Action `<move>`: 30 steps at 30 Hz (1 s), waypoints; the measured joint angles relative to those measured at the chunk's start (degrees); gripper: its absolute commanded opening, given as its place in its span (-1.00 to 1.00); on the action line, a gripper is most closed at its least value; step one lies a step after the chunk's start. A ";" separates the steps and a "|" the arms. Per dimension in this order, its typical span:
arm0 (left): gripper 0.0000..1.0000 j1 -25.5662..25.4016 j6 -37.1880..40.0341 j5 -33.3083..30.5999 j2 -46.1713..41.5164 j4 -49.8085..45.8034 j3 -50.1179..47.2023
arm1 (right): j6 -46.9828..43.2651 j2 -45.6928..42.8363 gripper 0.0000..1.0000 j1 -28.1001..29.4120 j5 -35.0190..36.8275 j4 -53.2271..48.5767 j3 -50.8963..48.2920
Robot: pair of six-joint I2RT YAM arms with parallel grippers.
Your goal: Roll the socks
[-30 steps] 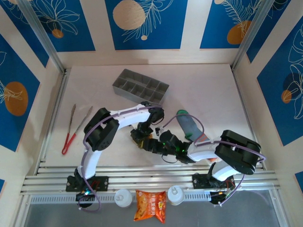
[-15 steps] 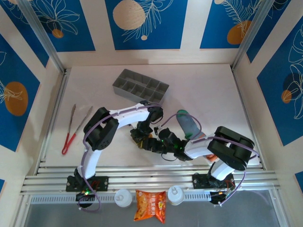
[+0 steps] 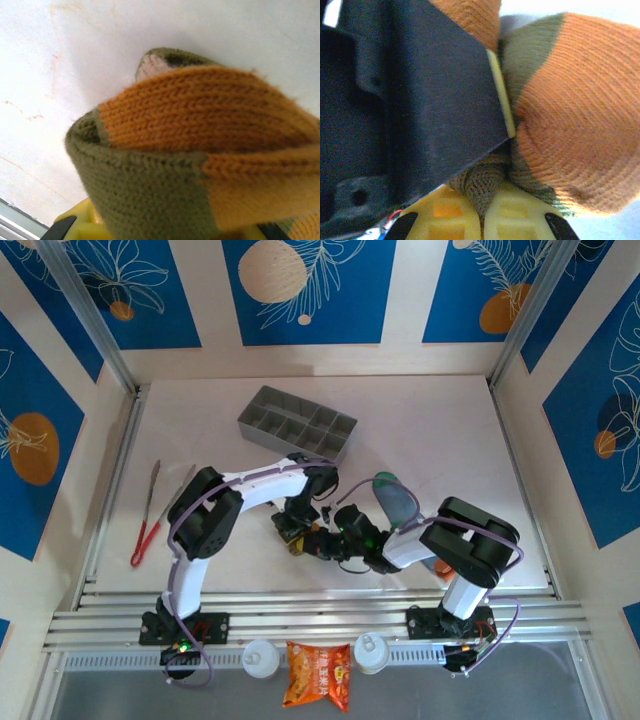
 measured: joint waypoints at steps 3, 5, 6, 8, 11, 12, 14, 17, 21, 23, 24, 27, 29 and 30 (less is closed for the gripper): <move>-0.67 0.15 -0.02 0.09 -2.29 2.19 -1.90 | 1.68 -0.44 -1.00 -0.11 -0.22 -1.57 0.39; -0.38 0.26 -0.02 0.20 -3.82 4.00 -3.21 | 3.04 -0.74 -1.00 -0.11 -0.20 -1.97 0.28; -0.22 0.28 -0.02 0.24 -4.33 4.76 -3.89 | 3.67 -0.94 -1.00 -0.15 -0.09 -2.27 0.26; 0.26 0.35 0.55 0.61 -5.73 7.89 -6.08 | 5.33 -1.62 -1.00 -0.66 0.00 -4.26 0.24; 0.55 0.87 1.40 1.25 -7.82 11.04 -9.01 | 7.06 -2.10 -1.00 -1.70 0.09 -5.20 -0.26; 0.59 1.16 1.68 1.27 -8.90 12.37 -10.19 | 7.65 -2.03 -1.00 -2.03 0.02 -4.79 -0.59; 0.73 1.44 1.81 1.33 -10.32 14.73 -12.20 | 8.63 -1.60 -1.00 -2.47 -0.24 -3.56 -1.25; 0.86 1.81 2.40 1.27 -13.92 19.39 -16.79 | 10.64 0.22 -1.00 -3.23 -1.44 0.09 -2.38; 0.90 2.56 2.34 0.13 -21.09 28.48 -24.68 | 13.07 2.54 -1.00 -3.98 -3.23 5.33 -3.50; 0.91 2.91 2.14 -0.52 -25.11 33.38 -28.83 | 14.12 3.43 -1.00 -4.37 -4.00 7.39 -3.91; 0.92 3.06 2.08 -0.70 -26.64 35.30 -30.49 | 14.45 3.74 -1.00 -4.52 -4.35 7.93 -4.00; 0.84 3.74 2.01 -0.83 -30.14 41.66 -35.21 | 15.50 4.35 -1.00 -5.03 -5.46 8.83 -3.98; 0.69 4.13 2.51 -0.83 -31.54 46.01 -38.14 | 16.00 4.52 -1.00 -5.35 -6.14 8.98 -3.93; 0.63 4.22 2.93 -0.81 -32.02 47.71 -39.21 | 16.11 4.55 -1.00 -5.46 -6.36 8.98 -3.93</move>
